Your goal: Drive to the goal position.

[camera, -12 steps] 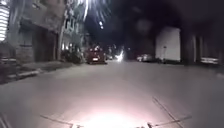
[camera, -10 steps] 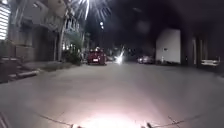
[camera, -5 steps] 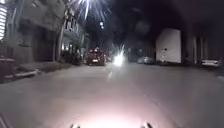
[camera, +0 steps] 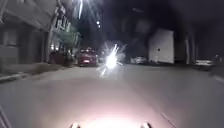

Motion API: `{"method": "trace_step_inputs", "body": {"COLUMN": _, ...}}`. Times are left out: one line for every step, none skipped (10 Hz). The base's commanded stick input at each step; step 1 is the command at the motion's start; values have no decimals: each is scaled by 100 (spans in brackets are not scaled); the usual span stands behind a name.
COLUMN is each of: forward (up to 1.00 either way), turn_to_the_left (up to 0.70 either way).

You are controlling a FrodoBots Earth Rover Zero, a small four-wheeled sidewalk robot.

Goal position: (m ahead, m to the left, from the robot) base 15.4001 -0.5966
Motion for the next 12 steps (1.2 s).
{"method": "trace_step_inputs", "body": {"forward": 85, "turn_to_the_left": 0}}
{"method": "trace_step_inputs", "body": {"forward": 85, "turn_to_the_left": 0}}
{"method": "trace_step_inputs", "body": {"forward": 85, "turn_to_the_left": 0}}
{"method": "trace_step_inputs", "body": {"forward": 85, "turn_to_the_left": 0}}
{"method": "trace_step_inputs", "body": {"forward": 85, "turn_to_the_left": 0}}
{"method": "trace_step_inputs", "body": {"forward": 85, "turn_to_the_left": 0}}
{"method": "trace_step_inputs", "body": {"forward": 85, "turn_to_the_left": 0}}
{"method": "trace_step_inputs", "body": {"forward": 85, "turn_to_the_left": 0}}
{"method": "trace_step_inputs", "body": {"forward": 85, "turn_to_the_left": 0}}
{"method": "trace_step_inputs", "body": {"forward": 85, "turn_to_the_left": 0}}
{"method": "trace_step_inputs", "body": {"forward": 85, "turn_to_the_left": 0}}
{"method": "trace_step_inputs", "body": {"forward": 85, "turn_to_the_left": 0}}
